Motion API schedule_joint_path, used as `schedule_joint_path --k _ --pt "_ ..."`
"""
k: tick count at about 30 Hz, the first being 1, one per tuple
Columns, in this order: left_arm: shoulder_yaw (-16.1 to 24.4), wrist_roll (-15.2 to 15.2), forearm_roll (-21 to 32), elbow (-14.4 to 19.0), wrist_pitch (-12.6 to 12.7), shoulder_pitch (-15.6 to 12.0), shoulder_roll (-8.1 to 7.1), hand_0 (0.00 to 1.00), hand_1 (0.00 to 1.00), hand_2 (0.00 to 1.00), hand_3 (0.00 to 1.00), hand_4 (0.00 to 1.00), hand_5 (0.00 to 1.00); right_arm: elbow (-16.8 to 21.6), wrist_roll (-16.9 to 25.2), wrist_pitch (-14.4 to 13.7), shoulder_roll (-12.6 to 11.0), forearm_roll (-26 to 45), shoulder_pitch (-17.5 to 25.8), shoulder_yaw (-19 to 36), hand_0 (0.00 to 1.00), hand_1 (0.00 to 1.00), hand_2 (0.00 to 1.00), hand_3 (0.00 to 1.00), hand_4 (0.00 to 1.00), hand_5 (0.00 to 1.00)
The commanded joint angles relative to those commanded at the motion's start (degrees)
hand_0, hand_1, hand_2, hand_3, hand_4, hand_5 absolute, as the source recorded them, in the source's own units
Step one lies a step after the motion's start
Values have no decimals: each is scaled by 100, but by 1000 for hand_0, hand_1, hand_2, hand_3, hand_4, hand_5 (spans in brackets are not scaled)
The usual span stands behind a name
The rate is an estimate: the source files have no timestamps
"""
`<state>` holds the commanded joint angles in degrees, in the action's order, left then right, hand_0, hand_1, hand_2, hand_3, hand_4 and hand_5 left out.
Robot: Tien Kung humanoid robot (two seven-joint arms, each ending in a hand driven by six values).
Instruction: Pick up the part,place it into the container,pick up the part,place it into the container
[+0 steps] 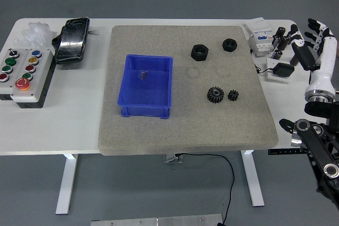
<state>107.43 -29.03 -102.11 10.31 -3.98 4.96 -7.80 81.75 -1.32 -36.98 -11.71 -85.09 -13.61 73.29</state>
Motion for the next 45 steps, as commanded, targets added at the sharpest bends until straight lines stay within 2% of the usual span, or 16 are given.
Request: schedule_joint_path --k 3,5,9,10,15,16,18,22,26,28,33,34,39,40,45 --pt "-6 5 10 0 2 5 4 718 714 730 851 797 511 9 -342 0 4 -377 -64 -244 689 759 806 781 814 557" --pt "-4 5 14 0 5 6 5 718 713 729 851 796 509 29 -738 85 -6 -773 -141 -460 661 760 805 791 814 567" --pt "2 -1 9 0 8 7 9 718 713 729 851 796 509 -76 -1617 749 -66 -1653 -360 -863 661 760 805 791 814 567" --pt "-4 -2 16 0 9 9 11 717 713 729 851 796 510 -105 -1858 972 -103 -1893 -437 -989 507 741 803 798 812 558" --pt "2 -18 -1 0 7 19 6 717 713 729 851 796 510 -204 -2929 1966 -264 -2941 -785 -1535 507 741 803 798 812 558" --pt "4 -22 -8 0 5 19 4 717 713 729 851 796 510 -237 -3169 2182 -289 -3133 -854 -1651 466 740 808 815 814 557" --pt "11 -29 -27 0 2 15 1 717 713 729 851 796 510 -321 -3565 2580 -326 -3416 -972 -1872 466 740 808 815 814 557" --pt "10 -22 -45 0 -2 4 -26 717 711 729 851 796 510 -508 -3565 3259 -376 -3642 -1100 -2244 443 739 808 818 811 559" --pt "25 -12 -81 0 -10 -8 -54 717 711 729 851 796 510 -698 -3565 3803 -419 -3515 -1164 -2465 443 739 808 818 811 559" --pt "11 -3 -67 0 -14 -19 -63 717 712 729 851 795 511 -808 -3565 3990 -426 -3440 -1180 -2526 427 729 802 808 810 559" --pt "-44 22 12 0 -19 -72 -97 717 712 729 851 795 511 -1117 -3565 4119 -414 -3373 -1194 -2501 427 729 802 808 810 559" --pt "-37 21 11 0 -18 -80 -101 716 711 728 851 794 510 -1148 -3565 4117 -415 -3366 -1196 -2493 397 698 776 805 819 571" --pt "33 11 -17 0 -6 -122 -108 716 711 728 851 794 510 -1296 -3565 3946 -439 -3348 -1216 -2484 397 698 776 805 819 571" --pt "36 13 -15 0 -5 -122 -104 716 712 728 851 792 514 -1319 -3565 3899 -436 -3353 -1221 -2488 357 658 718 771 809 577" --pt "13 32 7 0 -14 -105 -63 716 712 728 851 792 514 -1424 -3565 3655 -407 -3391 -1266 -2540 357 658 718 771 809 577"
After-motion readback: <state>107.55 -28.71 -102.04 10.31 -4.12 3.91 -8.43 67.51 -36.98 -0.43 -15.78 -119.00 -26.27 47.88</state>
